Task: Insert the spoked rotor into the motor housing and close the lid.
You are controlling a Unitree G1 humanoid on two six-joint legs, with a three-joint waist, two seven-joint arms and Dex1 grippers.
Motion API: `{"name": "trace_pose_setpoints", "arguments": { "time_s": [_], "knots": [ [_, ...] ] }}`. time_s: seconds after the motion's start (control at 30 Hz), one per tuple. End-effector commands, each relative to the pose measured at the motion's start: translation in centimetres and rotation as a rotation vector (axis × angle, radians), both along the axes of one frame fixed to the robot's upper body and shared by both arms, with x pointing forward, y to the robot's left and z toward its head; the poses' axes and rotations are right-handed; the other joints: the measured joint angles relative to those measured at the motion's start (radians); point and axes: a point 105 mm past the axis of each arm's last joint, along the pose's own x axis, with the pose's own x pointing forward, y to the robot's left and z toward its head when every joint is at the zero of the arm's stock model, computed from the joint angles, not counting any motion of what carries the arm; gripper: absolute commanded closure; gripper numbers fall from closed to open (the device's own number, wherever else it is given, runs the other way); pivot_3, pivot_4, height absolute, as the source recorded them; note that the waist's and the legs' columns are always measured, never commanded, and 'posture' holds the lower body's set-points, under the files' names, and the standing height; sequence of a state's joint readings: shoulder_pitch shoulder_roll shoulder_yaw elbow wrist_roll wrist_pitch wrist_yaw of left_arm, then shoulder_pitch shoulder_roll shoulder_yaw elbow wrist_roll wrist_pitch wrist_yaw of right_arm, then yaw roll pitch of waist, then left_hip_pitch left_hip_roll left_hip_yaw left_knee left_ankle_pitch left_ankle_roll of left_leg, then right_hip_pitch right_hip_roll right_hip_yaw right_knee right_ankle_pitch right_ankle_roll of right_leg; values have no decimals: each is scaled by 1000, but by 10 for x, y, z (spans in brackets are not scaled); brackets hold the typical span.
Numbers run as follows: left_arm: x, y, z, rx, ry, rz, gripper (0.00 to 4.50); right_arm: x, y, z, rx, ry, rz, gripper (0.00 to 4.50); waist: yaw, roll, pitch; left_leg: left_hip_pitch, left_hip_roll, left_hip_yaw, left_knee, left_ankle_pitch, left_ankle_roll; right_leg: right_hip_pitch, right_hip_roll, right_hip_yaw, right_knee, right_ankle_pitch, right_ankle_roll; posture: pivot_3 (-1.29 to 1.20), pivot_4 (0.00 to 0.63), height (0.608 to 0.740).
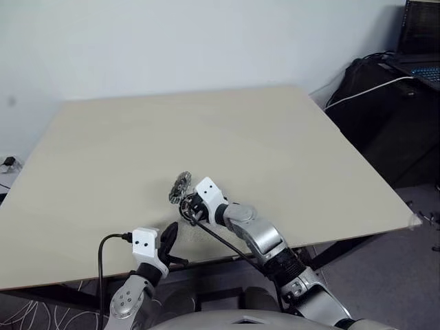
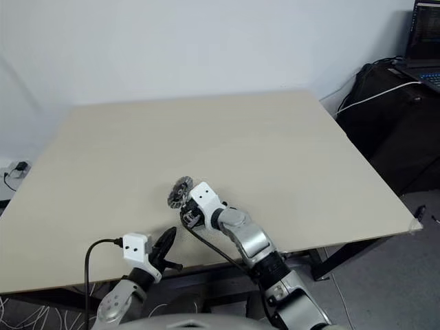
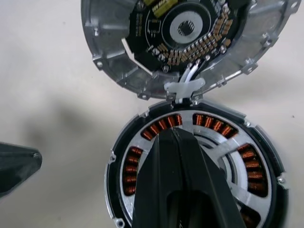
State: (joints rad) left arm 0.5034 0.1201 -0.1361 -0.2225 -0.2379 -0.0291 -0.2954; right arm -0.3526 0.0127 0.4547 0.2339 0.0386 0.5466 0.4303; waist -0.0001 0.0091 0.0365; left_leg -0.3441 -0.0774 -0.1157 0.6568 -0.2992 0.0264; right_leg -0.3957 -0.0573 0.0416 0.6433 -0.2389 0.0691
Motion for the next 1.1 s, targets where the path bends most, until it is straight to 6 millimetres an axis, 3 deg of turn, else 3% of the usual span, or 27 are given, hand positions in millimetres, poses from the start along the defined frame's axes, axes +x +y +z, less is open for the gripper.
{"name": "trace_pose_setpoints", "arguments": {
  "time_s": [0.03, 0.1, 0.27, 0.5, 0.63, 0.9, 1.1],
  "knots": [
    [4, -2, 12, -15, -50, -13, 4477, 3, -11, -20, -99, 27, -24, 4500, -6, 2, -2, 1, 0, 0, 0, 0, 0, 1, 0, 0, 0, 0, 0, 0, 0, 740],
    [3, -3, 13, -21, -52, -15, 4477, 1, -11, -19, -92, 26, -12, 4500, -7, 4, -6, 2, 0, 0, 0, 0, 0, 2, 0, 0, 0, 0, 0, 0, 0, 740],
    [2, -6, 14, -30, -58, -35, 4477, -4, -5, 32, 49, -132, 112, 4500, -8, 6, -7, 2, -1, -1, 1, 0, 0, 3, -1, 0, 0, -2, 4, 0, 0, 740],
    [5, -8, 9, -34, -45, -49, 4477, -11, -28, 55, -145, -356, 319, 4500, -11, 6, -6, 0, 0, -1, 1, 0, 0, 1, 0, -1, 0, -3, 6, 0, 0, 740],
    [7, -7, 8, -33, -44, -48, 4500, -21, -37, 52, -290, -479, 518, 3600, -9, 4, -5, 0, -1, 0, 1, 0, 1, 2, -2, -1, -1, -3, 6, 0, 0, 740],
    [6, -5, 5, -33, -41, -34, 4500, -25, -34, 41, -454, -530, 779, 995, -8, 1, -3, 0, 0, -1, 2, 0, 1, 2, -1, -1, -1, -2, 5, 0, 0, 740],
    [3, 4, 3, 22, -63, -5, 4500, -23, -26, 36, -560, -487, 970, 995, -7, 0, -3, 1, 0, -1, 2, 0, 1, 2, -1, -1, -1, 0, 1, 0, 0, 740]
  ]
}}
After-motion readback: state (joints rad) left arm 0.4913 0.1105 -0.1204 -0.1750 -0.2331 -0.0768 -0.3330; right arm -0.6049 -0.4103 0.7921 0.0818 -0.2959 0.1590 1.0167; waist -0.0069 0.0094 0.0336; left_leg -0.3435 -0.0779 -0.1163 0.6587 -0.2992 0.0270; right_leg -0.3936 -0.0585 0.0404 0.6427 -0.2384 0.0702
